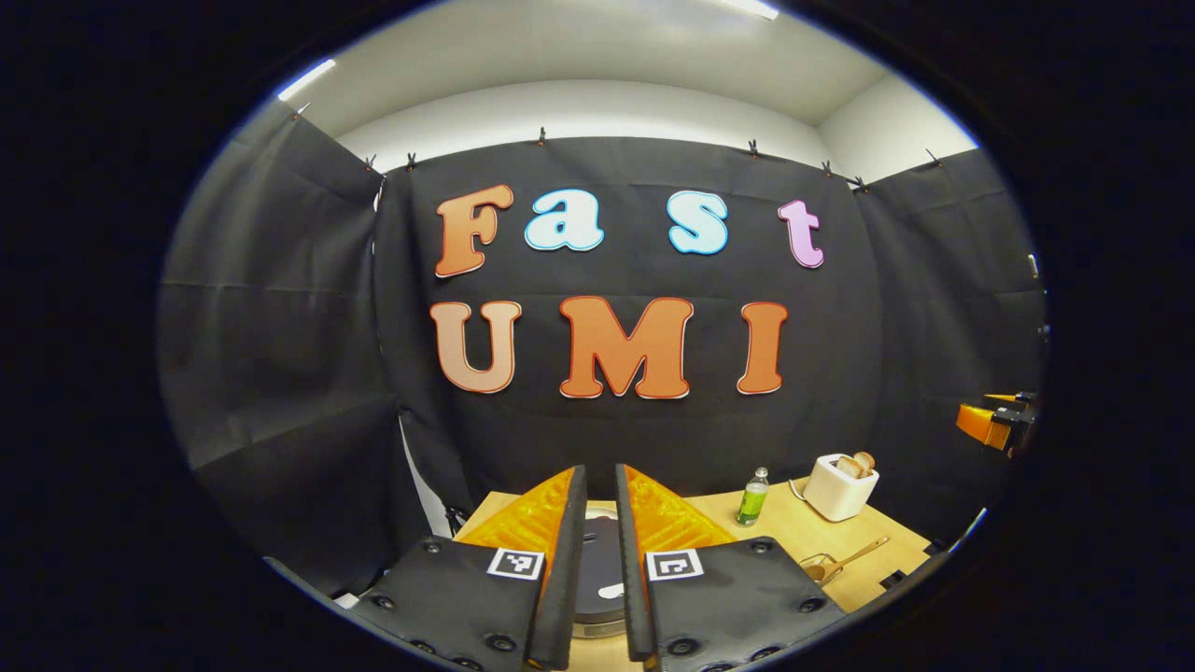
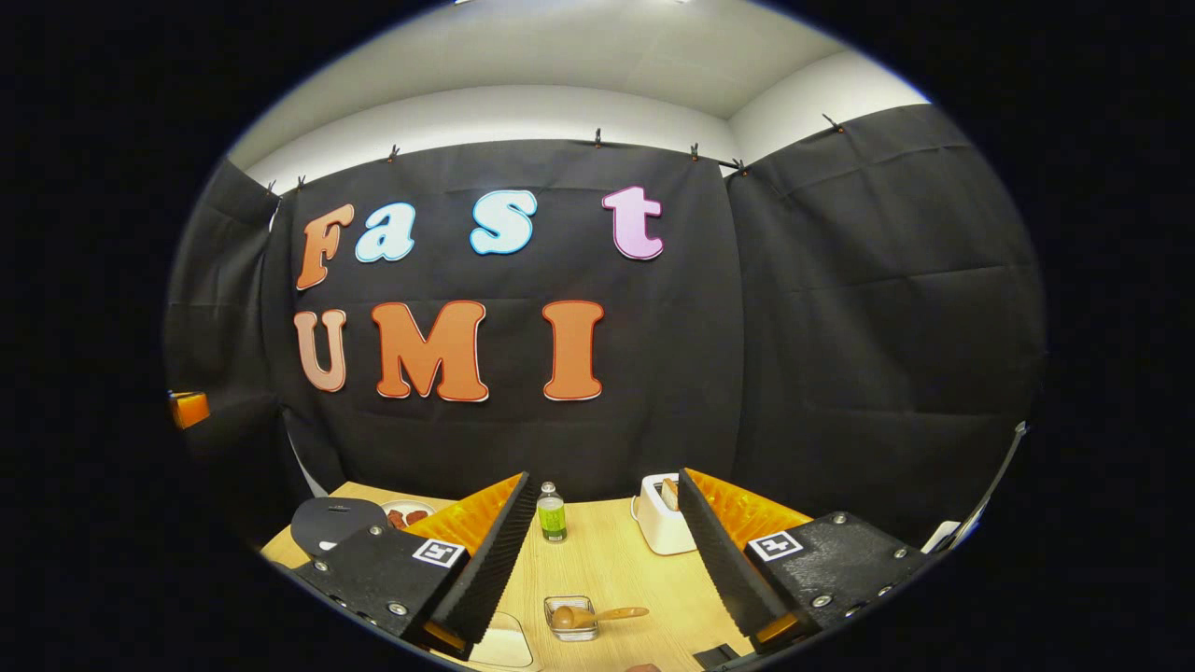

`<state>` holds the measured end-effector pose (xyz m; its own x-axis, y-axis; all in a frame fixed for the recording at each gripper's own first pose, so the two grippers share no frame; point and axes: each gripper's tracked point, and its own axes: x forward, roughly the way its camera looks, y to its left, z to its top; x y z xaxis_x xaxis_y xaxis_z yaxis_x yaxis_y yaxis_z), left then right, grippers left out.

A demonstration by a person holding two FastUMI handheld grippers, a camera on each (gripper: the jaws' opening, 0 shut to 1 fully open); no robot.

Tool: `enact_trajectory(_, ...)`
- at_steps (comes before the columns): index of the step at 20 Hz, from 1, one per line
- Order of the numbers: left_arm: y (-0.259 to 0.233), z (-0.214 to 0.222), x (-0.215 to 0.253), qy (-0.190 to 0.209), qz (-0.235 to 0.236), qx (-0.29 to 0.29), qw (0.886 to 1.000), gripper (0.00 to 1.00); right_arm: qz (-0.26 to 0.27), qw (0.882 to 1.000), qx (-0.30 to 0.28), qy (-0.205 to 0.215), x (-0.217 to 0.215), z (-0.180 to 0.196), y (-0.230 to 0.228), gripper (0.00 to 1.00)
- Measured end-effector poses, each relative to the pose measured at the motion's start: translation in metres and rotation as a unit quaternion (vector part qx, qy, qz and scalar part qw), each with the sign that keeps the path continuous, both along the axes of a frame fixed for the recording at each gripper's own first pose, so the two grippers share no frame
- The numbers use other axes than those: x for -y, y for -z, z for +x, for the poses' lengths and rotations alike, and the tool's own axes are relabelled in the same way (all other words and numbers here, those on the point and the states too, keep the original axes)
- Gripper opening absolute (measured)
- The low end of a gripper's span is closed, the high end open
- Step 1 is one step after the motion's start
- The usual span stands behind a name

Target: Close the left gripper, press the button to open the rice cooker; take a wooden spoon from the chopstick holder with the right hand, scoop a spoonful of rice and pour it into the rice cooker, then put the wooden spoon back into the chopstick holder.

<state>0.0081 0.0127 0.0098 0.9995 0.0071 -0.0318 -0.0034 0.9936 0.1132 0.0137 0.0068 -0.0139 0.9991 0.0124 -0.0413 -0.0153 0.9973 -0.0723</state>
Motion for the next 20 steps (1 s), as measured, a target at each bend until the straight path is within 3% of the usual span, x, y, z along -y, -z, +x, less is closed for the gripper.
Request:
enact_trajectory(1, 0.007, 0.003, -0.008, -0.016, 0.011, -0.002, 1.000, 0.24, 0.001, 1.000, -0.001, 0.000, -0.001, 0.000, 0.000, 0.95)
enact_trajectory(2, 0.015, 0.009, -0.002, -0.015, 0.008, -0.006, 1.000, 0.05, 0.002, 1.000, -0.002, 0.000, -0.002, 0.000, 0.000, 0.95)
enact_trajectory(8, 0.051, 0.023, 0.000, -0.002, 0.010, -0.037, 0.999, 0.02, 0.002, 1.000, -0.008, 0.003, -0.001, 0.001, 0.006, 0.95)
enact_trajectory(20, 0.206, 0.068, 0.012, 0.032, 0.001, -0.162, 0.986, 0.04, -0.004, 0.999, -0.028, 0.031, 0.022, -0.004, 0.020, 0.95)
